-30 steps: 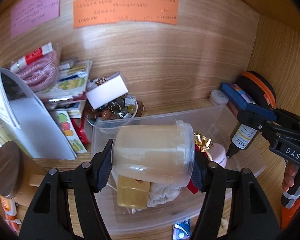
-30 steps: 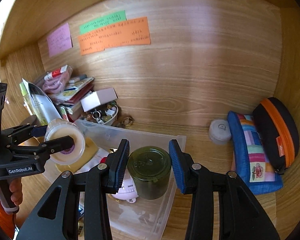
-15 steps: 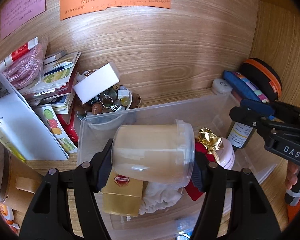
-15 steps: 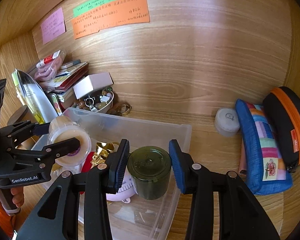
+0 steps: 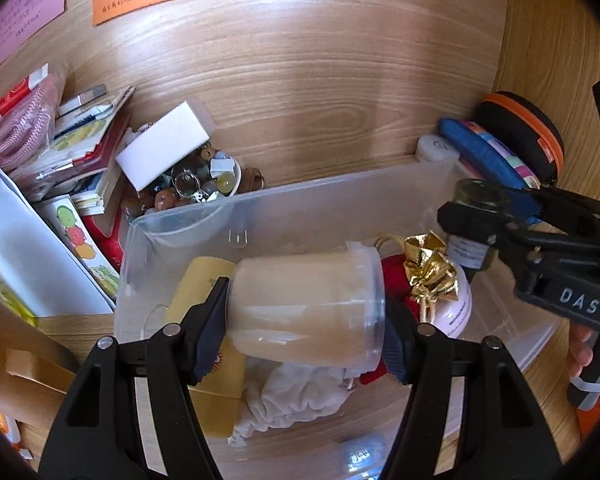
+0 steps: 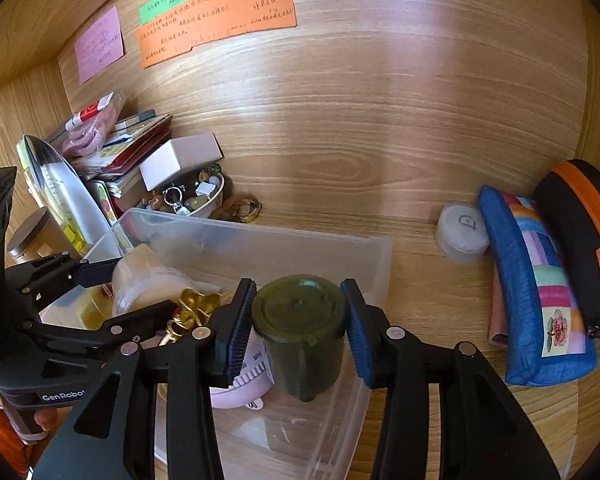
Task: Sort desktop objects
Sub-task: 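Lower the cream cup into the box with the left tool while the right tool releases the green bottle there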
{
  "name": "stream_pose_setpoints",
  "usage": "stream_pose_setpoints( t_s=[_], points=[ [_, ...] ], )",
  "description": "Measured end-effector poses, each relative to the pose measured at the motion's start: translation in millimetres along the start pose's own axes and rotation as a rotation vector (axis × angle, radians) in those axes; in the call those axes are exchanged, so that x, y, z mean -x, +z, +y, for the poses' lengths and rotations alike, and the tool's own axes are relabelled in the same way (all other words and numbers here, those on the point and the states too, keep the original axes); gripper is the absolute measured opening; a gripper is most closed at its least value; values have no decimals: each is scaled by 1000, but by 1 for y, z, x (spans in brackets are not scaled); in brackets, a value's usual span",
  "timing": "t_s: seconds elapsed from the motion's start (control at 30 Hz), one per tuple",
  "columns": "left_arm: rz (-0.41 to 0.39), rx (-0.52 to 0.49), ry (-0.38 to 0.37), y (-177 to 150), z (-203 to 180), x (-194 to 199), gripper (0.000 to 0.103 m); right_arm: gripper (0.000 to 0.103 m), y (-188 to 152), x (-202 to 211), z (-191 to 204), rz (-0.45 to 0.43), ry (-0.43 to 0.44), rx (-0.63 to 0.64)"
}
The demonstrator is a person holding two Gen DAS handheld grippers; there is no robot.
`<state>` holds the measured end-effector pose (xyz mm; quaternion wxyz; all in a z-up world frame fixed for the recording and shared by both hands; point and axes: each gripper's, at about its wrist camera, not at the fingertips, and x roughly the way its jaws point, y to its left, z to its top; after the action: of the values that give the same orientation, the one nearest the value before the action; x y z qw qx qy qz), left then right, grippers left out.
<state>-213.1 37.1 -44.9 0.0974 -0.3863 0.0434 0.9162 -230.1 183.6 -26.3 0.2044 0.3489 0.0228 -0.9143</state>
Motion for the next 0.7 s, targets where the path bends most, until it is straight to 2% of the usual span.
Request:
stream_pose_setpoints(
  t_s=[0.2, 0.4, 0.57, 0.7],
  points=[
    [-31, -8, 8, 1, -2, 2, 66, 62, -1, 4, 6, -29, -22, 30],
    [-31, -6, 5, 1, 0, -1, 66, 63, -1, 8, 7, -48, -27, 39],
    [-38, 30, -31, 4, 10, 10, 66, 63, -1, 9, 4, -37, -9, 26],
    [-79, 38, -11, 7, 15, 30, 76, 68, 1, 16, 5, -41, -9, 23]
  ],
)
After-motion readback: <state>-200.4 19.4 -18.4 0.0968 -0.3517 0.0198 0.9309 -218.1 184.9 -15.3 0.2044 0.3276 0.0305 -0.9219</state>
